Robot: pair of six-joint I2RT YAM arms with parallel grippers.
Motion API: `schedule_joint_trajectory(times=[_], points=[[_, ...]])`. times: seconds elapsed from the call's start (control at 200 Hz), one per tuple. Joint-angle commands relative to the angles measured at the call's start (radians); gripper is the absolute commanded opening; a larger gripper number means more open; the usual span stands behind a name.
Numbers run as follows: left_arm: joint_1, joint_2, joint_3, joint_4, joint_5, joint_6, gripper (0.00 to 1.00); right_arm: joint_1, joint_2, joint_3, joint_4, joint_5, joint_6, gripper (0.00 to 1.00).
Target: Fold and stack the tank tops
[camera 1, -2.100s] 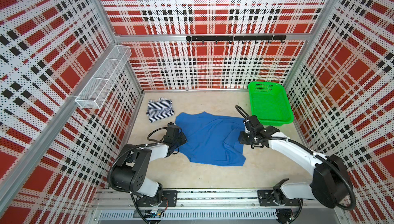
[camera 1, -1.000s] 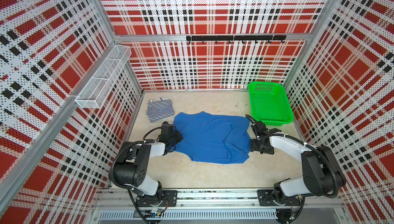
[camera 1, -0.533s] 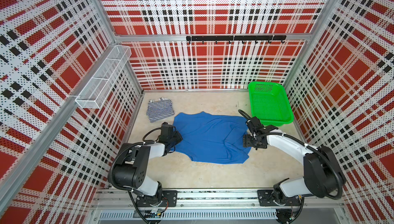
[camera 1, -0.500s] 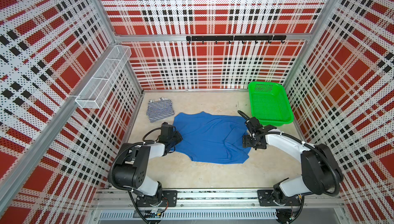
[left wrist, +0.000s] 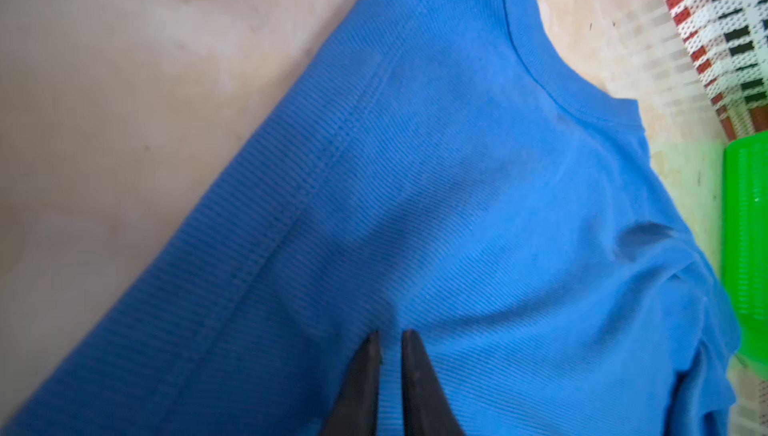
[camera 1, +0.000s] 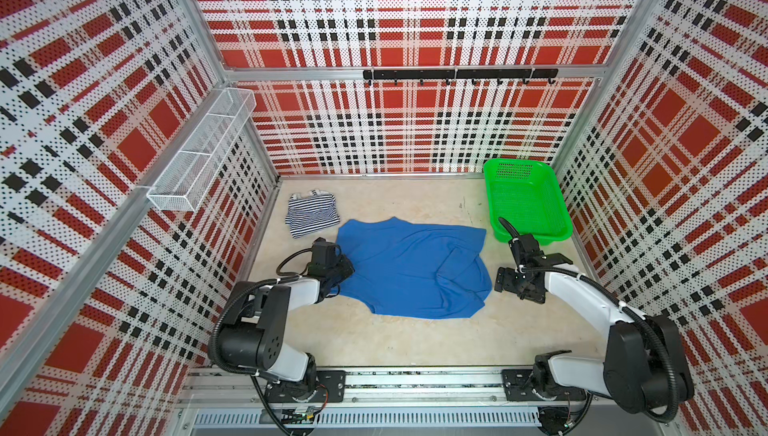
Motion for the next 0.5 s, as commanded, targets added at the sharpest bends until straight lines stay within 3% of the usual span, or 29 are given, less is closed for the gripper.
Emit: schedule_joint_trajectory(times=[0.0, 0.1, 0.17, 0.311, 0.496], points=[[-0.030, -0.079, 0.086, -0.155, -0.024, 0.029, 0.27, 0.009, -0.021, 0.046, 0.085, -0.249, -0.124, 0.80], [-0.056, -0.094, 0.175, -0.199, -0.038, 0.051, 0.30, 0.012, 0.024, 0.057, 0.176, -0.483, -0.198, 0.55], [-0.079, -0.046, 0.257, -0.202, -0.029, 0.061, 0.30, 0.037, 0.086, 0.091, 0.198, -0.554, -0.240, 0.42], [-0.209, 0.167, 0.478, -0.160, -0.013, 0.080, 0.27, 0.092, 0.229, 0.152, 0.214, -0.566, -0.294, 0.40], [-0.332, 0.521, 0.849, -0.161, 0.051, 0.133, 0.22, 0.099, 0.326, 0.154, 0.304, -0.620, -0.284, 0.45]])
